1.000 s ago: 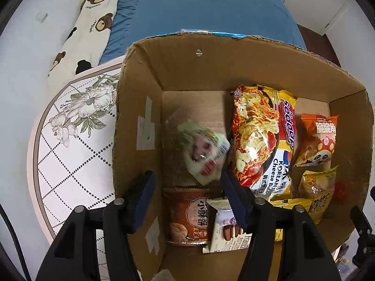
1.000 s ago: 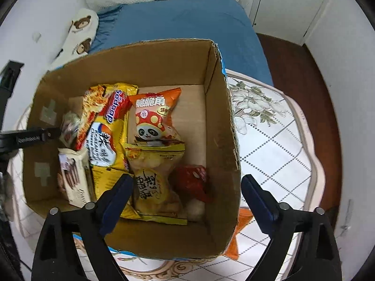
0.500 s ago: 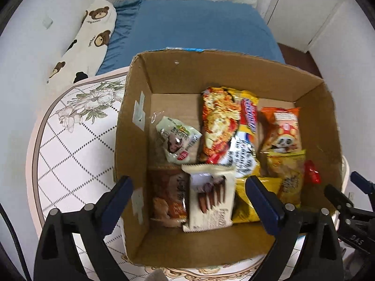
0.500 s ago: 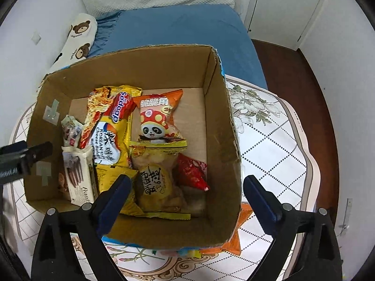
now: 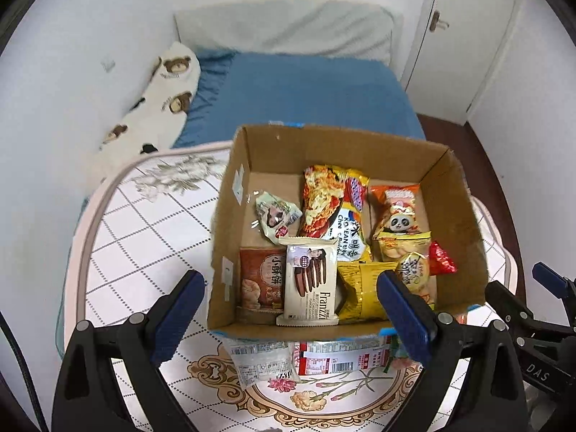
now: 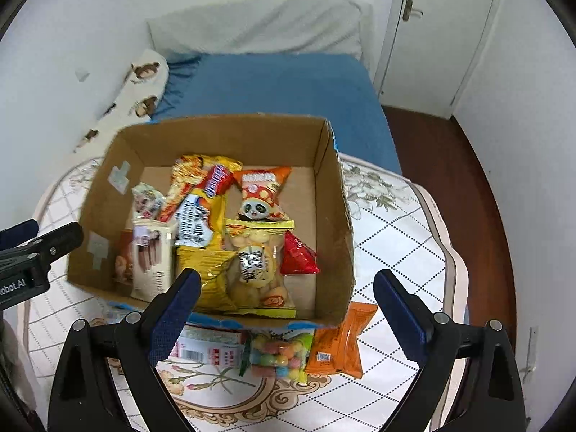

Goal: Organize snacks
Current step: 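Move both tools back over the remaining snacks on the bed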

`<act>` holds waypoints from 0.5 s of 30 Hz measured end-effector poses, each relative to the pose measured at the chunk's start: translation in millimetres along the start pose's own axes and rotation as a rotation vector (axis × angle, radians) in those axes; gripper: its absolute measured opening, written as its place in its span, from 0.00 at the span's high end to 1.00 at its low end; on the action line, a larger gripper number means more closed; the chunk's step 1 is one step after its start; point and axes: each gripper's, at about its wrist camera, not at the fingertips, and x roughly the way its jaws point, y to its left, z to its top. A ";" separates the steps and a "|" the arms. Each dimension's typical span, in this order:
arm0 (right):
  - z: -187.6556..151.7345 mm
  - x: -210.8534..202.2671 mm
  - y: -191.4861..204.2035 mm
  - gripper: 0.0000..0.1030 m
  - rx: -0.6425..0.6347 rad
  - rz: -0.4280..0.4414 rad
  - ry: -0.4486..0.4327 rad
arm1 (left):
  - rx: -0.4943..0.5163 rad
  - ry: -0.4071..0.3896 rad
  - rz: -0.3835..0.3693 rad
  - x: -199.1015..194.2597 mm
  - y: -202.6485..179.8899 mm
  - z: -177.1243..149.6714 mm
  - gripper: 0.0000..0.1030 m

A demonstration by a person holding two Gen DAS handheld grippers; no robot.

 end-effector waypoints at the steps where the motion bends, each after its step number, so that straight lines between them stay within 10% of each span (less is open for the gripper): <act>1: -2.5 -7.2 0.2 0.04 -0.002 0.001 -0.015 | 0.004 -0.015 0.000 -7.6 -1.0 -3.7 0.05; 15: -37.8 -99.0 -1.1 0.04 0.012 0.038 -0.164 | 0.035 -0.148 -0.005 -85.0 -15.8 -39.7 0.05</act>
